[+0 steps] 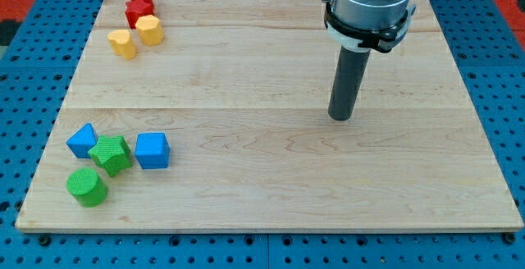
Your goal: Place the blue triangle above the blue cube
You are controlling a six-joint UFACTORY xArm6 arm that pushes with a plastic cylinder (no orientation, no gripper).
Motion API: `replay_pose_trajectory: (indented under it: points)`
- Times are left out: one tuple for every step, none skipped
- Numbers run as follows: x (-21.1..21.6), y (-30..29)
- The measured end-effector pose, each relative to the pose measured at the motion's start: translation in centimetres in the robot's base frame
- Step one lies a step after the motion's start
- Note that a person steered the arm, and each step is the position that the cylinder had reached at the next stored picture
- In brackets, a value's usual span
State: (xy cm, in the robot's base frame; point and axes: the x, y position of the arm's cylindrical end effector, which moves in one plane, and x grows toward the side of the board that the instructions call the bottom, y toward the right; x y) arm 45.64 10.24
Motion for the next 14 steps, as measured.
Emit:
replay_pose_trajectory:
  points:
    - [-0.3, 0.0]
    - [-0.1, 0.0]
    - [-1.6, -0.6]
    - [-4.6, -6.5]
    - [-4.8, -11.7]
    - [-4.9, -15.3]
    - [-4.0, -26.0]
    - [-4.2, -35.2]
    - [-1.9, -36.8]
    - [3.9, -37.7]
    - [6.5, -37.8]
    - [6.4, -37.3]
    - [5.6, -33.8]
    - [4.2, -32.6]
